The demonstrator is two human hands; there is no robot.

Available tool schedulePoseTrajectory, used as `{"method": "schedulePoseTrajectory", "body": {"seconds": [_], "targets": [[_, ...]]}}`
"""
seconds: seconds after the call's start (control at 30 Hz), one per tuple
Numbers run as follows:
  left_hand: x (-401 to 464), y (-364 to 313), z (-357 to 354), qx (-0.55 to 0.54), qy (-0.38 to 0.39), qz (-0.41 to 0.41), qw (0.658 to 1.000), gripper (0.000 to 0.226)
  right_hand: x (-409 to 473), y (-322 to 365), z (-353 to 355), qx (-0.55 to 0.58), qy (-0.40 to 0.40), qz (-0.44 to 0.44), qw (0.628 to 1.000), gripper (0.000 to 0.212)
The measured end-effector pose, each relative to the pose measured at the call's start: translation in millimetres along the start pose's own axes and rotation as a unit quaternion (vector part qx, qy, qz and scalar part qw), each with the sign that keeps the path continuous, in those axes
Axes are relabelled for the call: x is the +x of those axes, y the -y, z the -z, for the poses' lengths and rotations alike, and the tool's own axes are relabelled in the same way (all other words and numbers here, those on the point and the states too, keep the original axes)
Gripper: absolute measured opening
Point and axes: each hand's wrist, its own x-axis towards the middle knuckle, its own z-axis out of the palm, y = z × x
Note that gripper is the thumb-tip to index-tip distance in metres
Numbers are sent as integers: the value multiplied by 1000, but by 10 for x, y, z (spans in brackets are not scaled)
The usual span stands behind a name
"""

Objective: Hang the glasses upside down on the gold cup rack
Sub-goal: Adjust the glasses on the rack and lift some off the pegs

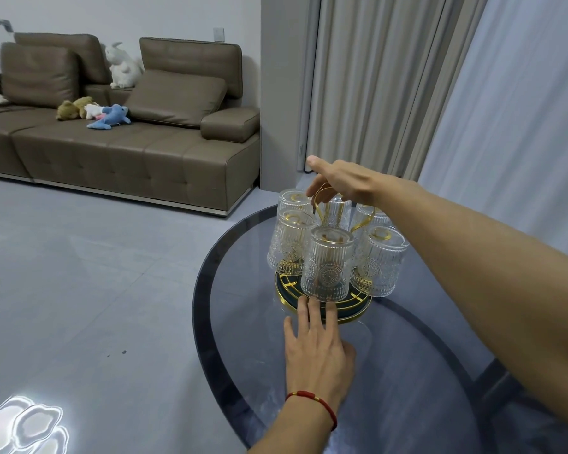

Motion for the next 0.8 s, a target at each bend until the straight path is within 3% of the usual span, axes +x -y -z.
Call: {"method": "schedulePoseTrajectory", "body": {"seconds": [0.07,0.13,0.27,0.37,0.5,0.6,0.8], "targets": [[3,0,4,0,0,0,1000,64,-42,18,6,6,-22,8,1000,80],[5,2,3,1,1,1,1000,63,-104,62,9,-2,-102,44,994,65],[8,13,3,11,6,-7,1000,62,-371,209,-116,-167,-316,189,915,30],[10,6,4,27,16,-10,999,62,-598,342,-358,-296,-278,224,886,27],[12,4,12,40,31,-13,999,63,-620,324,-629,-392,-221,121,885,50],[11,0,29,42,33,-10,998,64,-569,266,-693,-364,-189,66,910,59],[15,-5,31,46,38,-7,998,64,-550,258,-689,-255,-181,24,950,50]]}}
